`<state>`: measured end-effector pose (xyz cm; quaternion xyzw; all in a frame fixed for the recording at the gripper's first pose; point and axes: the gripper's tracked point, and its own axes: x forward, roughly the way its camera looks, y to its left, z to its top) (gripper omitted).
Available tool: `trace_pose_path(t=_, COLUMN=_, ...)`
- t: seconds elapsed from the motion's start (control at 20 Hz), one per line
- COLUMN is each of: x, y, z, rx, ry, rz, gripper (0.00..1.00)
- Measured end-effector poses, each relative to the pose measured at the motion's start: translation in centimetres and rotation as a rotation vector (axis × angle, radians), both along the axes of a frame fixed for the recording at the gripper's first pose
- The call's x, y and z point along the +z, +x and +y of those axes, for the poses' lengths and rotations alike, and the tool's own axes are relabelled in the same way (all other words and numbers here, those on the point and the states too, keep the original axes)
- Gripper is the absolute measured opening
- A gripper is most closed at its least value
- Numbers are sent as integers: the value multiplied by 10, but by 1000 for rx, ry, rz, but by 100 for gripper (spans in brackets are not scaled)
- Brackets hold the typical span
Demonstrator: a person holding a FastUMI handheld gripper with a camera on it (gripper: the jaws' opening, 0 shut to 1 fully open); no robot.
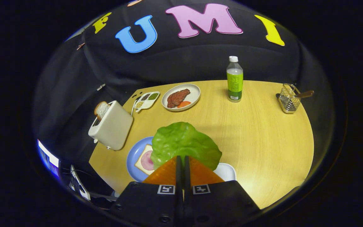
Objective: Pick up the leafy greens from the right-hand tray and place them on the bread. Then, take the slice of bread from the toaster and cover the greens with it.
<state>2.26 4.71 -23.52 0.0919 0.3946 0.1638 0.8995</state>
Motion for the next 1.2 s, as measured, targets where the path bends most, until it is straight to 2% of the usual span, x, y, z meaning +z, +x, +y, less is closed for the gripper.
trace_pose_path(t=0.45, x=-11, y=3, z=91, rx=158, ry=24, rz=55, gripper=5)
trace_pose_path(t=0.75, x=-38, y=7, z=140, rx=267, ry=-23, rz=85, gripper=6)
trace_pose_path(t=1.0, x=-73, y=12, z=154, rx=275, ry=-72, rz=152, gripper=6)
trace_pose_path(t=1.2, x=-95, y=17, z=143, rx=252, ry=-145, rz=188, gripper=5)
